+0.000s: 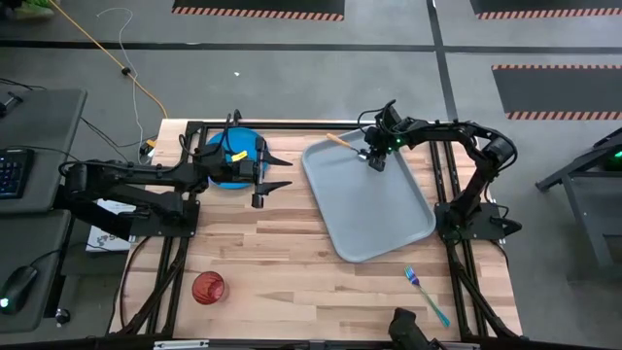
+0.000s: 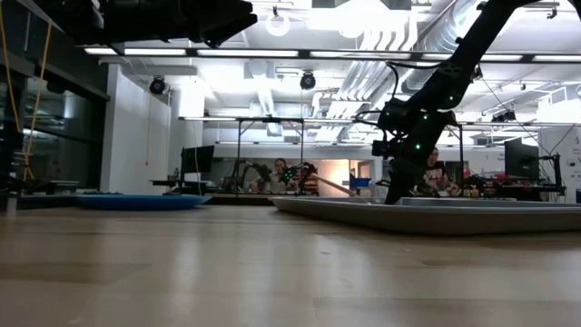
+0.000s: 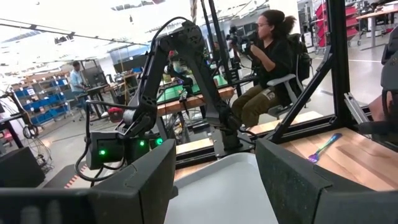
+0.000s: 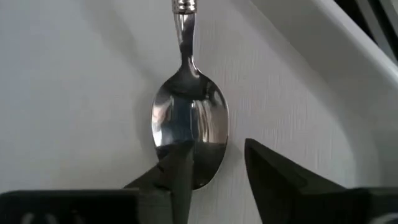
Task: Pick and place plate/cup/fork/spoon on tray
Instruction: Put the yellow spoon on the gray serving tray
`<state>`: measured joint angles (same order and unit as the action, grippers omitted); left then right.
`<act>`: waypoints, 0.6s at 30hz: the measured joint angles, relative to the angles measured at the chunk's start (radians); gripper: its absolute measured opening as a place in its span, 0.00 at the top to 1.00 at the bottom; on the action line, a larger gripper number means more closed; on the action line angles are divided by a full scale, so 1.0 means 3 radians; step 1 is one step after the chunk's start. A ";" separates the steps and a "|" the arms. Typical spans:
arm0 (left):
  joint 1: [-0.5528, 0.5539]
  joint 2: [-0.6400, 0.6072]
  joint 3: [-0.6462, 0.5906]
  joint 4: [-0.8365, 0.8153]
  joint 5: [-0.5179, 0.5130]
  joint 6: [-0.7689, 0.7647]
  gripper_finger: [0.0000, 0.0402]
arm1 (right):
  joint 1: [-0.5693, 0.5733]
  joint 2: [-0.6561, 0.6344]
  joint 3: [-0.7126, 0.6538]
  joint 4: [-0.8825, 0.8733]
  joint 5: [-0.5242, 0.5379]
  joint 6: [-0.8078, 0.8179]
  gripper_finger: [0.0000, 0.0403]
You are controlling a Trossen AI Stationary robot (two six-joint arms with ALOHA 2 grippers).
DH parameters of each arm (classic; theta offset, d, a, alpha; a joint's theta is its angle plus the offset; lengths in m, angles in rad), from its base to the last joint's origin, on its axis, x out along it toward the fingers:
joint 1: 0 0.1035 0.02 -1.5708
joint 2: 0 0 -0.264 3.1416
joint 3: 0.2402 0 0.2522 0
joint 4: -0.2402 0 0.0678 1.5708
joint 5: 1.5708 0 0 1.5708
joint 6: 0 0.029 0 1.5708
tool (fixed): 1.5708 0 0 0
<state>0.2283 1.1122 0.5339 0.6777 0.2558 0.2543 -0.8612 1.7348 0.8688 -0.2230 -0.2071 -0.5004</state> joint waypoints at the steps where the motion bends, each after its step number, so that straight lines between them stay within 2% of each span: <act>1: 0.0000 0.0000 0.0000 0.0000 -0.0001 0.0001 0.47 | 0.0000 -0.0001 0.0000 0.0002 0.0014 -0.0017 0.65; 8: 0.0000 0.0000 0.0000 -0.0001 0.0000 0.0000 0.47 | 0.0000 -0.0020 0.0000 -0.0016 0.0021 -0.0128 0.63; 12: 0.0000 0.0000 0.0000 0.0000 0.0000 0.0000 0.47 | 0.0017 -0.0136 0.0000 -0.0088 0.0224 -0.0194 0.64; 18: 0.0000 0.0000 0.0000 0.0000 0.0000 -0.0003 0.47 | 0.0015 -0.0316 0.0001 -0.0082 0.0254 -0.0193 0.64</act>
<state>0.2283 1.1122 0.5339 0.6777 0.2558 0.2535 -0.8566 1.6399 0.8690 -0.2477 -0.1310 -0.5584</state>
